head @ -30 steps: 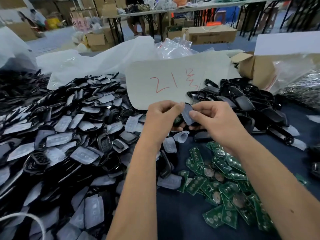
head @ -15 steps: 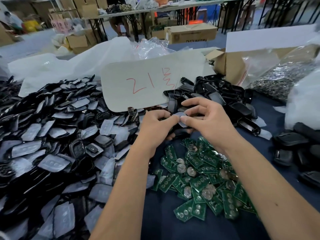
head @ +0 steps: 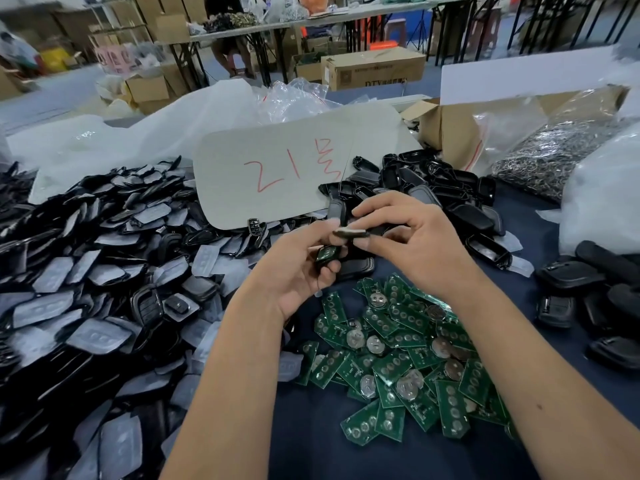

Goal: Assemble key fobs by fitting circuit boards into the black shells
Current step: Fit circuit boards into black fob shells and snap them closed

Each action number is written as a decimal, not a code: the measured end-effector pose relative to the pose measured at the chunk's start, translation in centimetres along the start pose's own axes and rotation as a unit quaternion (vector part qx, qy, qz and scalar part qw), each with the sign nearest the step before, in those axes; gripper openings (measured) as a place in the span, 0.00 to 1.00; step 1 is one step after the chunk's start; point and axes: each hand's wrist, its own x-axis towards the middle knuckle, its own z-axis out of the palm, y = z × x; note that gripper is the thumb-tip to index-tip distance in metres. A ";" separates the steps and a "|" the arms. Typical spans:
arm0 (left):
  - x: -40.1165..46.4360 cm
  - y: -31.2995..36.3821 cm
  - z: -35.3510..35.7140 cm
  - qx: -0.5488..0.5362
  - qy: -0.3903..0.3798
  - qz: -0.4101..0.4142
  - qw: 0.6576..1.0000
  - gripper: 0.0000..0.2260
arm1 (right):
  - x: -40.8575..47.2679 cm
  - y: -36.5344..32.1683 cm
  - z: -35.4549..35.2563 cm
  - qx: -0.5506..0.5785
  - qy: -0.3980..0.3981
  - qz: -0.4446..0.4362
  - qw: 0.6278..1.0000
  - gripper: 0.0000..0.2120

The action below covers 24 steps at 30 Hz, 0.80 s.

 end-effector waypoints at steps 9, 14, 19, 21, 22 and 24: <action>0.3 -0.8 0.6 0.114 0.022 0.185 0.976 0.06 | 0.2 0.0 0.1 0.201 0.053 0.176 0.962 0.07; 0.2 -0.9 0.9 0.108 0.015 0.165 0.980 0.04 | 0.1 -0.2 0.0 0.302 0.026 0.203 0.931 0.05; 0.2 -1.1 1.5 0.059 0.006 0.132 0.989 0.07 | 0.2 -0.1 0.7 0.346 0.062 0.218 0.910 0.10; 0.3 -1.2 1.5 0.062 0.010 0.131 0.989 0.11 | 0.1 0.0 0.8 0.325 0.079 0.210 0.919 0.11; 0.3 -1.2 1.5 0.070 0.011 0.130 0.989 0.13 | 0.1 0.1 0.8 0.314 0.091 0.207 0.922 0.12; 0.2 -1.3 1.5 0.085 0.010 0.132 0.988 0.14 | 0.1 0.4 0.9 0.306 0.110 0.207 0.923 0.15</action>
